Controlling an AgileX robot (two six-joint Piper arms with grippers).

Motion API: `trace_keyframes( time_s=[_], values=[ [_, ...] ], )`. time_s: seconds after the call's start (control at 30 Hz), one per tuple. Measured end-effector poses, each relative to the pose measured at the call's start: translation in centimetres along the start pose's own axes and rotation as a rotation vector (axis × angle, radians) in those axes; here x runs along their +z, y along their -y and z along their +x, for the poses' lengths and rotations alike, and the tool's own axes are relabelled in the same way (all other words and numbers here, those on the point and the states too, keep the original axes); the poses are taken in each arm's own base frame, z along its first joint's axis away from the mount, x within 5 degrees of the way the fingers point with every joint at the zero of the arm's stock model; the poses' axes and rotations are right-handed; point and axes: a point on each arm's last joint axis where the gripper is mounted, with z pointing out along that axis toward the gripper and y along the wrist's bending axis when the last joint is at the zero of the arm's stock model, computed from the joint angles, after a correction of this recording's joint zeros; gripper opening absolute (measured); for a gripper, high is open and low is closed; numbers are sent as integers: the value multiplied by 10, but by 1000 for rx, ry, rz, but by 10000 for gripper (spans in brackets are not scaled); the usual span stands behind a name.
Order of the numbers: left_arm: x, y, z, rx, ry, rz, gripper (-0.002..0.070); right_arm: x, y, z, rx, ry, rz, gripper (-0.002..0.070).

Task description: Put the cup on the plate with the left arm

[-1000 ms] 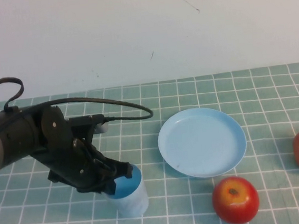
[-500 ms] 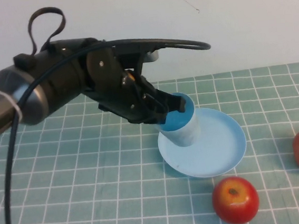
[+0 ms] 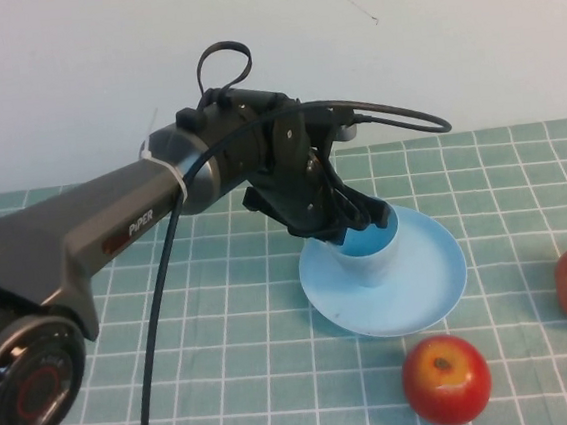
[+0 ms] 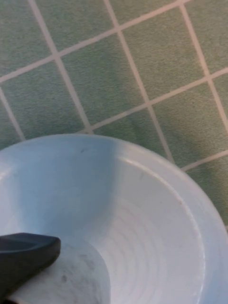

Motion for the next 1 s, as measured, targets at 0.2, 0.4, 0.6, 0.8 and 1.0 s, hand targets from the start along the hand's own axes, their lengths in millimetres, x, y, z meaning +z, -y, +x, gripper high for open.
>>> trace_keyframes(
  time_s=[0.2, 0.4, 0.6, 0.8, 1.0],
  values=[
    [7, 1, -6, 3, 12, 2, 111, 0, 0, 0, 0, 0, 0, -2],
    [-2, 3, -12, 29, 14, -4, 205, 0, 0, 0, 0, 0, 0, -2],
    [-35, 8, -25, 105, 20, -21, 175, 0, 0, 0, 0, 0, 0, -2],
    [-113, 16, -32, 182, 107, -17, 26, 0, 0, 0, 0, 0, 0, -2],
    [-199, 17, -12, 242, 129, -43, 3, 0, 0, 0, 0, 0, 0, -2]
  ],
)
